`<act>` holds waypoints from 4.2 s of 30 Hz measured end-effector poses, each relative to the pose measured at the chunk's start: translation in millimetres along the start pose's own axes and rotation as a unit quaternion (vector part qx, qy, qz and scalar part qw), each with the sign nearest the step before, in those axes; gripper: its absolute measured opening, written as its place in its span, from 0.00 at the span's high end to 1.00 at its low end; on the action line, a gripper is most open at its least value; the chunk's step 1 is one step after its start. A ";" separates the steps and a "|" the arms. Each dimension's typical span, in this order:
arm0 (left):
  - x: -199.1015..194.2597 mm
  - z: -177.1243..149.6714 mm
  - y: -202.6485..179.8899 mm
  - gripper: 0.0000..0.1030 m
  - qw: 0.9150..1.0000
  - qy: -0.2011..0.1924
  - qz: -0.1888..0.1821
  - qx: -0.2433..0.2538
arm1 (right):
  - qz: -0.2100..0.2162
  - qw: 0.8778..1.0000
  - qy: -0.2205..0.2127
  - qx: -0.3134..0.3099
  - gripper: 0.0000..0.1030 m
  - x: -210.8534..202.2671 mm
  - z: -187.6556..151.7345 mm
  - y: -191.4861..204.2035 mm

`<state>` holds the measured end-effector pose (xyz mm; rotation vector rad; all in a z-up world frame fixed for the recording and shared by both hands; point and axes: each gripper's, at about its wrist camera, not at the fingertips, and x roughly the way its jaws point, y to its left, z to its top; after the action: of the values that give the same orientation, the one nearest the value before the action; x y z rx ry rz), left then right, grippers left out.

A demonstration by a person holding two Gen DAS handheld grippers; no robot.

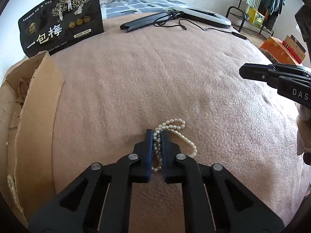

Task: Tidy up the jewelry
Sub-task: 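Lift the pearl necklace with the left tool while the right tool grasps the second pearl earring, then carry the pearl necklace and pearl earring over the box with both tools, then open both tools to release the necklace and earring into the box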

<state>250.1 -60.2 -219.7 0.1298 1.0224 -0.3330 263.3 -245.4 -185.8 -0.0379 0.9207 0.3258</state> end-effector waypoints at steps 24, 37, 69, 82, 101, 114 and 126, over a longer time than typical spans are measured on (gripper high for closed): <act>-129.1 13.4 21.5 0.96 0.993 -0.097 -0.038 -0.052 | 0.010 0.999 -0.033 -0.010 0.93 -79.7 5.9 32.5; -210.3 26.5 53.4 0.96 0.980 -0.177 -0.035 -0.083 | 0.033 0.998 -0.048 -0.034 0.93 -115.1 16.1 72.7; -216.0 9.4 207.8 0.96 0.963 -0.199 0.058 -0.174 | 0.129 0.986 -0.035 -0.099 0.93 -54.3 63.4 211.3; -195.1 -2.8 220.5 0.95 0.964 -0.179 0.055 -0.187 | 0.131 0.985 -0.020 -0.106 0.93 -17.2 75.1 244.9; -197.2 -10.4 219.4 0.95 0.966 -0.166 0.072 -0.185 | 0.122 0.987 -0.036 -0.097 0.59 -25.7 78.5 246.6; -260.6 -31.7 182.6 0.95 0.962 -0.193 0.074 -0.176 | 0.112 0.987 -0.057 -0.100 0.59 -84.2 60.8 242.3; -325.1 -66.1 118.3 0.57 0.960 -0.222 0.089 -0.146 | 0.089 0.987 -0.096 -0.094 0.41 -151.2 32.1 220.4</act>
<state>80.6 137.2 17.8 -0.1175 0.5983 -0.0364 139.1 -69.8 -24.0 -0.0959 0.7013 0.5730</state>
